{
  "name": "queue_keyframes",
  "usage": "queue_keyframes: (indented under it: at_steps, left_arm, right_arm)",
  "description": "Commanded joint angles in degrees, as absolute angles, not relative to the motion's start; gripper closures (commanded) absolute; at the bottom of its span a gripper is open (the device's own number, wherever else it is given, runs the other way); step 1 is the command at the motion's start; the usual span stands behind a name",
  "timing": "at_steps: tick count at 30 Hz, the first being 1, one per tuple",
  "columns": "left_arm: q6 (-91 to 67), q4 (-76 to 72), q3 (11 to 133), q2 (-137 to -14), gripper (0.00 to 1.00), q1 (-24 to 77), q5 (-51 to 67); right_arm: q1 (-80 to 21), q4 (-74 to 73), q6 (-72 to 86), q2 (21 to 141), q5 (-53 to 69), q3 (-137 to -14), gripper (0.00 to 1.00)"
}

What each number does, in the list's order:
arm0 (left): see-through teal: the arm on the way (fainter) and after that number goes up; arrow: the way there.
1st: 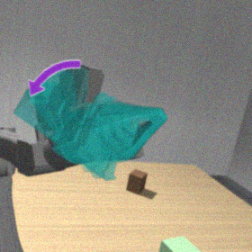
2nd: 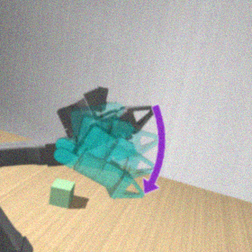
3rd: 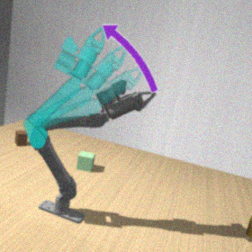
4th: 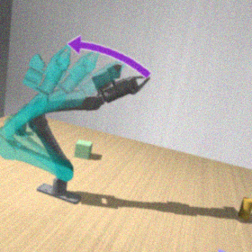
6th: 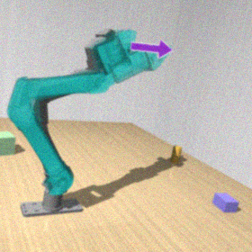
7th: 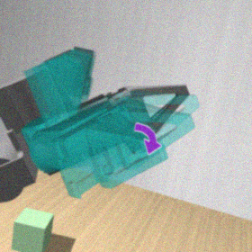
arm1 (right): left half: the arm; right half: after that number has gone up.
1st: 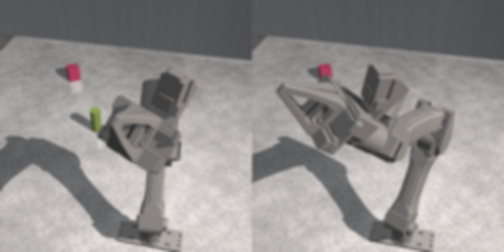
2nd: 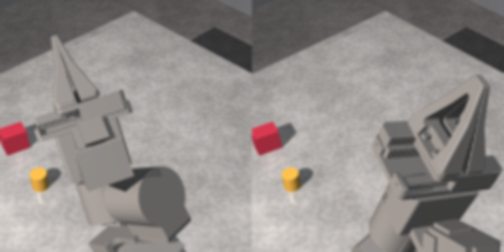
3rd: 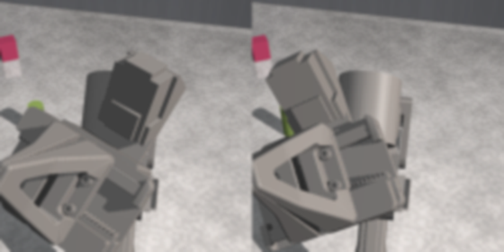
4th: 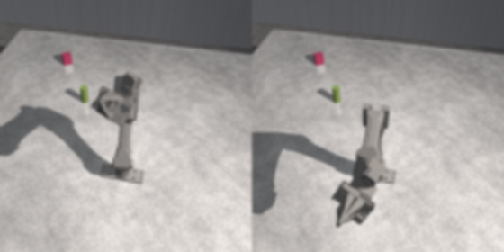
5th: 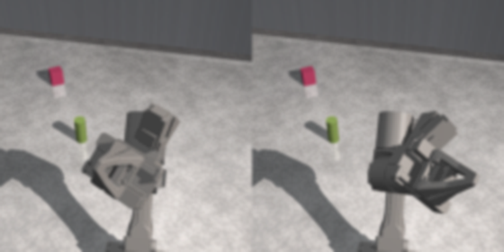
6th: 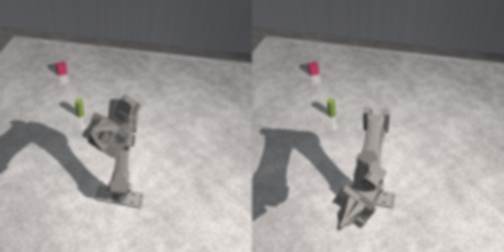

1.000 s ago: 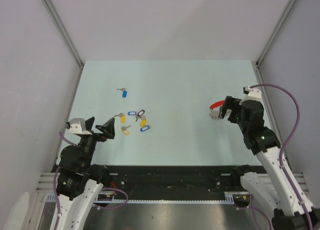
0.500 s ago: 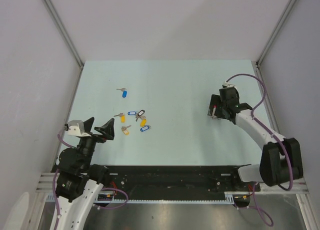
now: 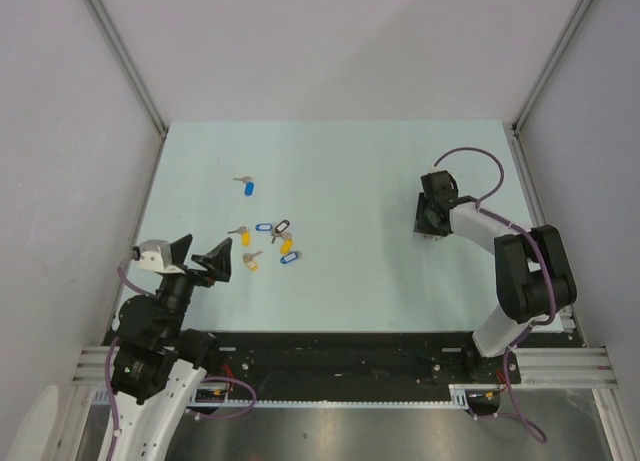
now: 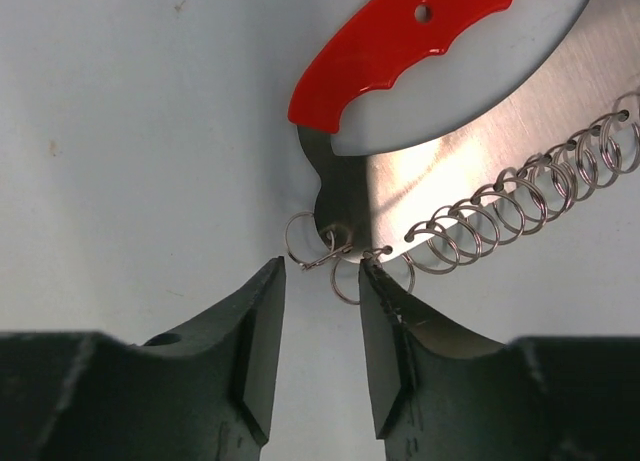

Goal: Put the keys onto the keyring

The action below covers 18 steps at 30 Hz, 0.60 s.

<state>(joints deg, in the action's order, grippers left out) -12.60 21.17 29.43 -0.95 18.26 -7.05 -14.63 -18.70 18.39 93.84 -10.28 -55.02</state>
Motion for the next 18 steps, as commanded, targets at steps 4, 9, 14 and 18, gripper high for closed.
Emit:
queue_keyframes:
  at_steps: [4,9,14,18]
  left_arm:
    - [-13.18,20.92,31.29,-3.34,0.00,18.37,-4.66]
    - [-13.18,21.18,31.46,-4.04,0.00,18.37,-4.48]
    - [-13.18,21.36,31.46,-3.96,0.00,18.37,-4.31]
    - [-13.18,21.53,31.46,-4.04,0.00,18.37,-4.39]
  right_arm:
    - [-14.33,-14.51,18.63,96.15,-12.04,-57.48,0.64]
    - [-14.76,-13.97,18.90,97.20,-12.22,-57.48,0.74]
    - [-16.69,-15.81,17.85,96.42,-13.27,-57.48,0.89]
    - [-19.94,-16.61,16.53,95.36,-14.15,-57.48,1.00]
